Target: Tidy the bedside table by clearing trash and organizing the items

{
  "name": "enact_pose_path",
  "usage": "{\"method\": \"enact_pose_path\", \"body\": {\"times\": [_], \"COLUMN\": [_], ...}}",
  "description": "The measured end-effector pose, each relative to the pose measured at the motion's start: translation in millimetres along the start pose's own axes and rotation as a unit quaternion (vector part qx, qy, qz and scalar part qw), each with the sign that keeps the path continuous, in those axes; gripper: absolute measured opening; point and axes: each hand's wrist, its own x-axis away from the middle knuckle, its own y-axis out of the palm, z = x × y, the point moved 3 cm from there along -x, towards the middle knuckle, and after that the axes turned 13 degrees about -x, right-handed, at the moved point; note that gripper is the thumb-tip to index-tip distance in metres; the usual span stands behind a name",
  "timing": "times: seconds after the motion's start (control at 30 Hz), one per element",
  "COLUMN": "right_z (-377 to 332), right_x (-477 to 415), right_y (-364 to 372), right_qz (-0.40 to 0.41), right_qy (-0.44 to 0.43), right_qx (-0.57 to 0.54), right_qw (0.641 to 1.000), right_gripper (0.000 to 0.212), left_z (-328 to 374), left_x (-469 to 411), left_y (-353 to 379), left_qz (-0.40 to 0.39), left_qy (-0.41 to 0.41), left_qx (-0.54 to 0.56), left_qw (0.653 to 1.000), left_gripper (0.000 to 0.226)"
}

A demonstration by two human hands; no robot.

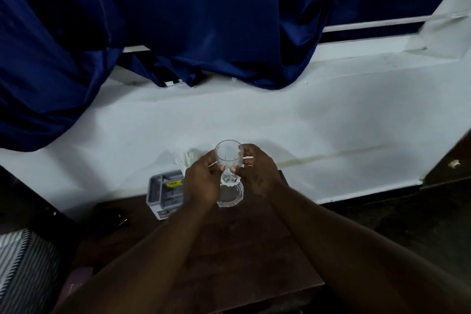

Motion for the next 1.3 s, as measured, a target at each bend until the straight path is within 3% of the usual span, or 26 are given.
{"method": "enact_pose_path", "body": {"times": [0.2,0.47,0.93,1.03,1.17,1.3], "right_z": [26,48,58,55,52,38], "right_x": [4,10,8,9,13,24], "right_y": [17,23,27,27,24,16], "right_qz": [0.001,-0.002,-0.012,-0.02,-0.033,-0.03], "right_qy": [0.027,0.02,-0.005,0.003,0.015,-0.015], "right_qx": [0.016,0.039,0.049,0.069,0.182,0.224], "right_qw": [1.0,0.999,0.999,0.997,0.983,0.974], "right_gripper": [0.054,0.052,0.052,0.061,0.091,0.089], "left_z": [-22,-35,-44,-43,-37,-29], "left_x": [9,11,9,10,21,35], "left_y": [14,32,36,35,33,23], "left_qz": [-0.019,-0.034,-0.045,-0.057,-0.045,-0.009], "left_qy": [0.0,-0.02,-0.032,-0.039,-0.05,-0.035], "left_qx": [-0.081,-0.087,-0.086,-0.086,-0.114,-0.102], "left_qw": [0.997,0.995,0.995,0.994,0.991,0.994], "left_gripper": [0.032,0.027,0.043,0.052,0.06,0.053]}}
